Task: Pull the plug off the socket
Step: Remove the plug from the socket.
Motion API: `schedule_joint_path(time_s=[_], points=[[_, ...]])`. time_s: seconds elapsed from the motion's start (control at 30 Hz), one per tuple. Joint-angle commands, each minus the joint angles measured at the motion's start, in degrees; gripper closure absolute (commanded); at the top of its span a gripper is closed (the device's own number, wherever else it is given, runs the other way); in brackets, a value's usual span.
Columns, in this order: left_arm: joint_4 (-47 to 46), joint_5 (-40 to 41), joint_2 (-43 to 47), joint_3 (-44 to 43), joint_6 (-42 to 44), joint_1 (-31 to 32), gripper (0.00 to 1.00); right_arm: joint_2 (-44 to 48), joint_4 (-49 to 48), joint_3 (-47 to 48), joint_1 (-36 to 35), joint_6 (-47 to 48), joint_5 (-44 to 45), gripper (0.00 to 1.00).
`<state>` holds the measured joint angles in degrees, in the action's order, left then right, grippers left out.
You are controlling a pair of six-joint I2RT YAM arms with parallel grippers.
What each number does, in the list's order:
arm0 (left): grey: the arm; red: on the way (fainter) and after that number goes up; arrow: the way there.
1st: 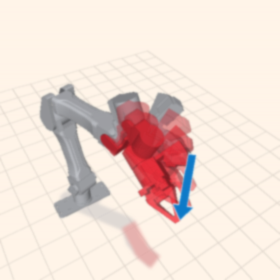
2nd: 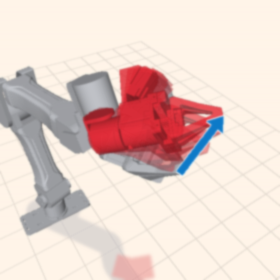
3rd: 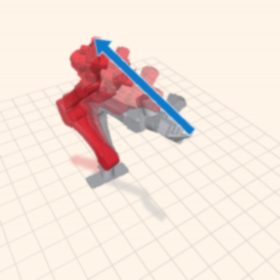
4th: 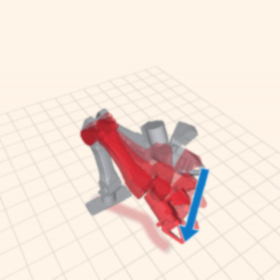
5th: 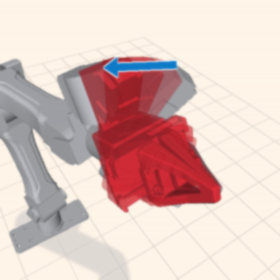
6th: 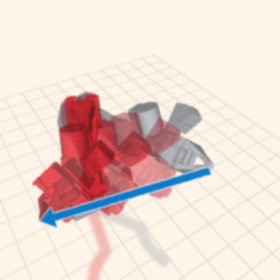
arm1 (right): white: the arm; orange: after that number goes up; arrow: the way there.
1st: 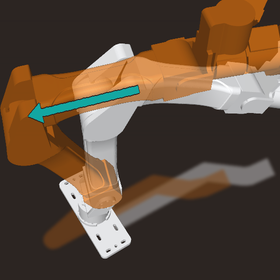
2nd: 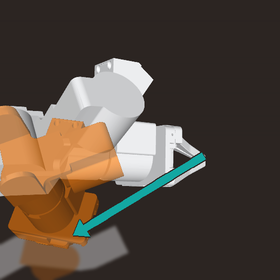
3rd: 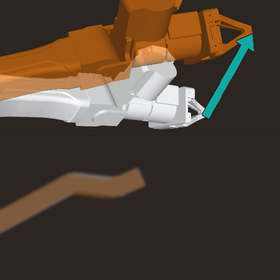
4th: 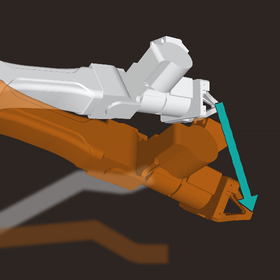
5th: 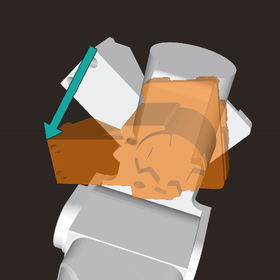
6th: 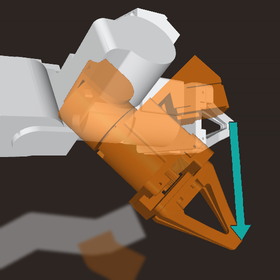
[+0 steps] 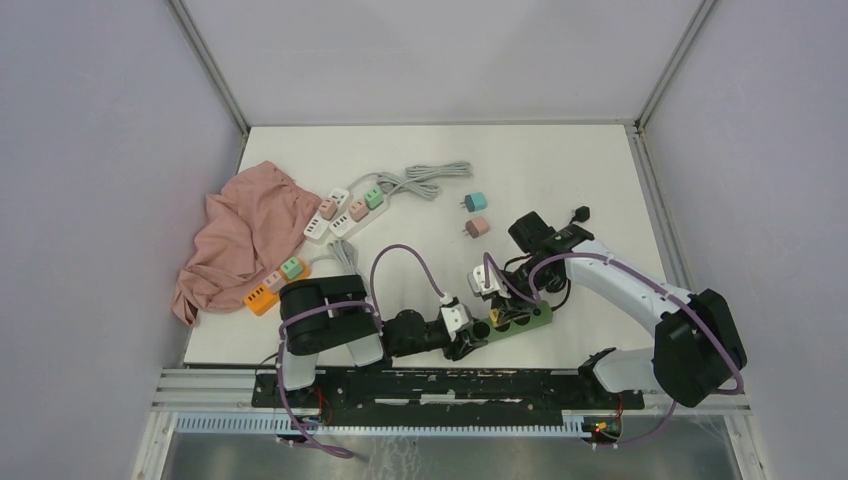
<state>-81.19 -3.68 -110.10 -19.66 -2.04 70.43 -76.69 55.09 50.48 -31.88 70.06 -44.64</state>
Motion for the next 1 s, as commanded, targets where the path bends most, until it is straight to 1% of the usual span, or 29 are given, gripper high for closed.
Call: schedule_joint_path(time_s=[0.0, 0.17, 0.33, 0.43, 0.57, 0.67, 0.73, 0.8, 0.83, 0.9, 0.97], points=[[6.2, 0.9, -2.4, 0.1, -1.6, -0.8, 0.97, 1.6, -6.4, 2.0, -2.9, -10.3, -13.4, 1.0], [6.6, 1.1, -2.3, 0.1, -1.6, -0.8, 0.97, 1.6, -10.3, 2.6, -1.6, -16.5, -10.1, 1.0], [7.1, 1.3, -1.8, 0.6, -1.6, -1.0, 0.97, 2.5, -9.6, 2.2, 2.1, -15.5, -6.1, 1.0], [7.1, 1.2, -1.7, 0.7, -1.6, -1.2, 0.97, 3.5, -6.8, 1.2, 2.3, -10.5, -5.5, 1.0], [7.4, 1.1, -1.7, 0.5, -1.8, -1.3, 0.97, 2.1, 5.7, 2.5, 1.7, 3.4, -12.5, 1.0], [7.5, 1.1, -1.9, 0.5, -2.2, -1.5, 0.97, 1.0, 7.2, 2.6, -0.9, 6.1, -13.7, 1.0], [7.7, 1.0, -2.0, 0.1, -2.3, -1.5, 0.97, 1.2, 3.1, 1.6, -3.2, 2.8, -13.6, 1.0], [8.2, 1.0, -2.1, -0.3, -2.3, -1.6, 0.97, 1.6, -3.4, 0.8, -4.6, -4.4, -12.9, 1.0], [8.6, 1.0, -2.1, -0.5, -2.2, -1.5, 0.97, 1.7, -7.2, 0.5, -4.9, -9.9, -12.6, 1.0], [9.5, 1.0, -2.0, -0.9, -2.2, -1.6, 0.97, 1.2, -13.2, 0.4, -4.9, -18.0, -11.9, 1.0], [10.1, 1.1, -2.1, -1.2, -2.2, -1.6, 0.97, 0.5, -16.6, 0.6, -4.7, -22.8, -10.4, 1.0]])
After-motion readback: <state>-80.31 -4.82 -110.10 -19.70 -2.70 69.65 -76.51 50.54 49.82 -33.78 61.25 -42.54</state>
